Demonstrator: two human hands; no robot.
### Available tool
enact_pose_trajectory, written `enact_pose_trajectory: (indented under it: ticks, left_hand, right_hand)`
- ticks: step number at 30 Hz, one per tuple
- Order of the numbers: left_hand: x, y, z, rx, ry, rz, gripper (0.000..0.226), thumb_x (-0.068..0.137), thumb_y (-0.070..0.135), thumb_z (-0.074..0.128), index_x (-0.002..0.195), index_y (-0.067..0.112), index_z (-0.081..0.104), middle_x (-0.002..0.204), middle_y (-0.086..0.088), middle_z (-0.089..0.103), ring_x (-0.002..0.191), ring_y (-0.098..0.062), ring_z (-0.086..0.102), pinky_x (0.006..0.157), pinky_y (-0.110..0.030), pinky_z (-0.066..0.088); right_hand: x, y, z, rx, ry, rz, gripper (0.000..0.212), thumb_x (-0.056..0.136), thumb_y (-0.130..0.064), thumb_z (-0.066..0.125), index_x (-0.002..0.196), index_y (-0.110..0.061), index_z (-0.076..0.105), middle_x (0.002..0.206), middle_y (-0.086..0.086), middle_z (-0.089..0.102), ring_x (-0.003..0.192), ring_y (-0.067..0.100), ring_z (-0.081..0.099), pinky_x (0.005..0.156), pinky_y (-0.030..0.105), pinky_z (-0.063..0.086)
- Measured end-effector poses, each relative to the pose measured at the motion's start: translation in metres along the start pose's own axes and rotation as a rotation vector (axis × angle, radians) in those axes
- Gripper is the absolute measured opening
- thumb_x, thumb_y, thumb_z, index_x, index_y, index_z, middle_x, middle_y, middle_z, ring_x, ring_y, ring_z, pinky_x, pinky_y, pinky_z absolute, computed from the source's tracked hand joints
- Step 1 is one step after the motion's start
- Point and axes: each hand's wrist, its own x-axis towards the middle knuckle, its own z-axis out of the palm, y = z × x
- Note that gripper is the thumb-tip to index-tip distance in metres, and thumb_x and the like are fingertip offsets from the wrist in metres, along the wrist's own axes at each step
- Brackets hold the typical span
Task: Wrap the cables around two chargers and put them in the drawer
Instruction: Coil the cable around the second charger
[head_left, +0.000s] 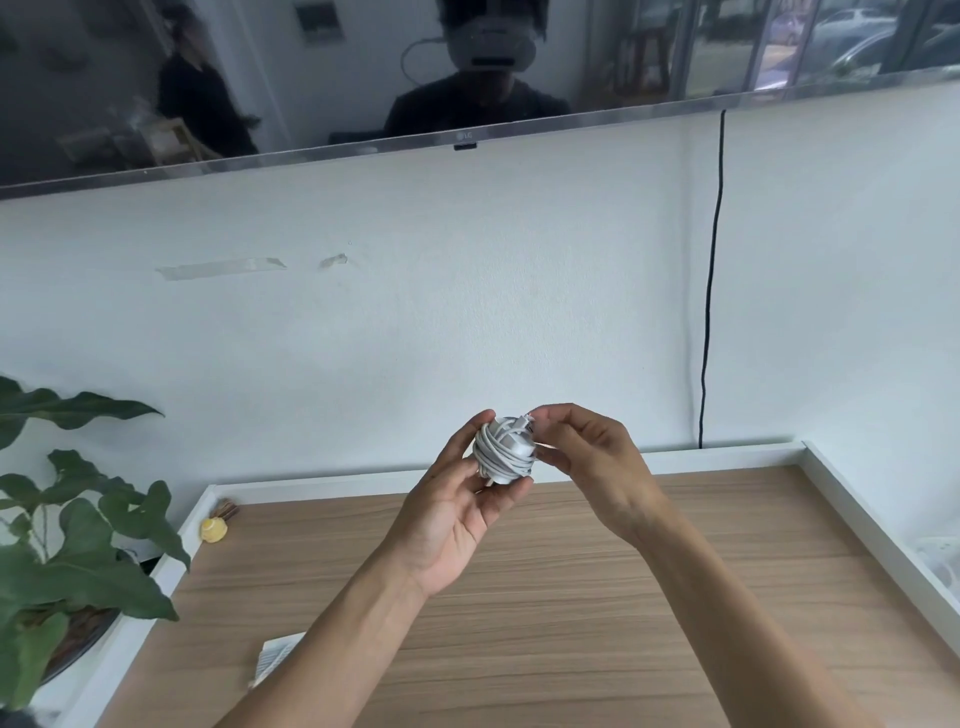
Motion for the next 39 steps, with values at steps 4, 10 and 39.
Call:
enact_pose_trajectory:
  ticks: [4, 10, 39]
  left_hand:
    - [-0.001, -0.001, 0.004, -0.005, -0.016, -0.018, 0.037, 0.091, 0.004, 0.046, 0.117, 0.022, 0.064, 0.113, -0.012, 0.07, 0.088, -0.021, 0.068, 0.076, -0.03, 0.06]
    - [0.0, -0.002, 0.008, -0.052, -0.022, -0.025, 0.036, 0.093, 0.004, 0.043, 0.114, 0.022, 0.066, 0.112, -0.011, 0.071, 0.087, -0.021, 0.071, 0.078, -0.031, 0.06]
    - [-0.012, 0.013, 0.004, 0.19, 0.076, 0.154, 0.028, 0.094, 0.002, 0.049, 0.114, 0.016, 0.064, 0.114, -0.012, 0.07, 0.098, -0.024, 0.069, 0.081, -0.034, 0.059]
  right_hand:
    - [0.005, -0.004, -0.002, 0.038, 0.005, 0.019, 0.018, 0.096, -0.007, 0.049, 0.093, -0.003, 0.066, 0.104, 0.021, 0.067, 0.092, 0.024, 0.062, 0.089, 0.036, 0.052]
    - [0.011, -0.002, -0.004, 0.172, 0.01, 0.065, 0.015, 0.091, -0.013, 0.057, 0.101, -0.008, 0.068, 0.089, 0.014, 0.059, 0.082, 0.02, 0.056, 0.075, 0.025, 0.049]
    - [-0.005, -0.004, 0.007, -0.08, 0.007, -0.144, 0.013, 0.082, -0.003, 0.07, 0.094, -0.005, 0.066, 0.087, 0.004, 0.075, 0.085, 0.014, 0.07, 0.077, 0.02, 0.052]
